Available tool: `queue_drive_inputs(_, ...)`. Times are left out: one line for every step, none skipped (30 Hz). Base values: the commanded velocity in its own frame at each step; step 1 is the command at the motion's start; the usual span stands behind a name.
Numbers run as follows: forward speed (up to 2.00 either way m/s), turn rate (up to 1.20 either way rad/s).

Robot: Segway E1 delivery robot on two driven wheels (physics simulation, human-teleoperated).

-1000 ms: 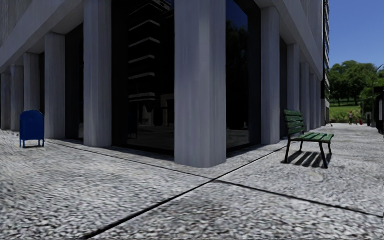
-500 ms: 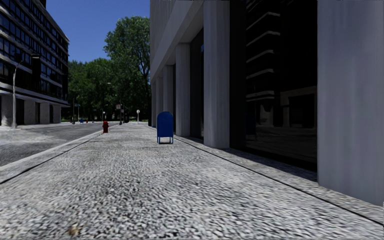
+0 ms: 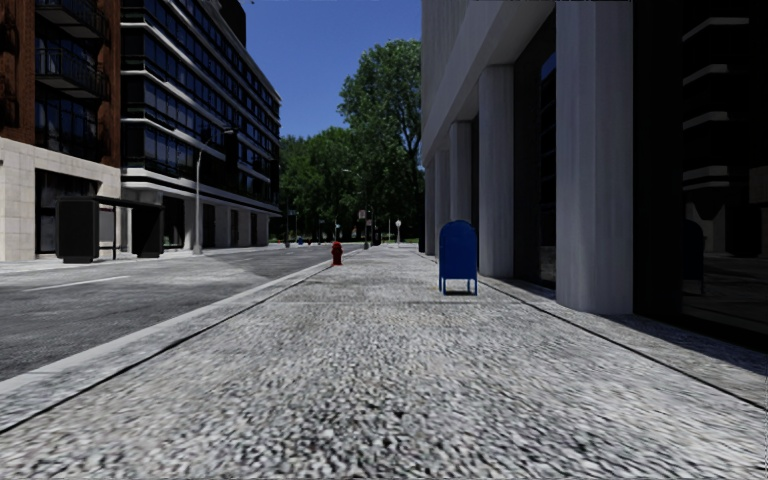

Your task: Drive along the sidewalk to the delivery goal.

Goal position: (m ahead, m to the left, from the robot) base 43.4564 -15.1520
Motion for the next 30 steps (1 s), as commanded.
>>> queue_drive_inputs(1.56,0.00)
queue_drive_inputs(1.56,0.00)
queue_drive_inputs(1.56,0.00)
queue_drive_inputs(1.56,0.00)
queue_drive_inputs(1.56,0.00)
queue_drive_inputs(1.56,0.00)
queue_drive_inputs(1.56,0.00)
queue_drive_inputs(1.56,0.00)
queue_drive_inputs(1.56,0.00)
queue_drive_inputs(1.56,0.00)
queue_drive_inputs(1.56,0.00)
queue_drive_inputs(1.56,0.00)
queue_drive_inputs(1.56,0.00)
queue_drive_inputs(1.56,0.00)
queue_drive_inputs(1.56,0.00)
queue_drive_inputs(1.56,0.00)
queue_drive_inputs(1.56,0.00)
queue_drive_inputs(1.56,0.00)
queue_drive_inputs(1.56,0.00)
queue_drive_inputs(1.56,0.00)
queue_drive_inputs(1.56,0.00)
queue_drive_inputs(1.56,0.00)
queue_drive_inputs(1.56,0.00)
queue_drive_inputs(1.56,0.00)
queue_drive_inputs(1.56,0.00)
queue_drive_inputs(1.56,0.00)
queue_drive_inputs(1.56,0.00)
queue_drive_inputs(1.56,0.00)
queue_drive_inputs(1.56,0.00)
queue_drive_inputs(1.56,0.00)
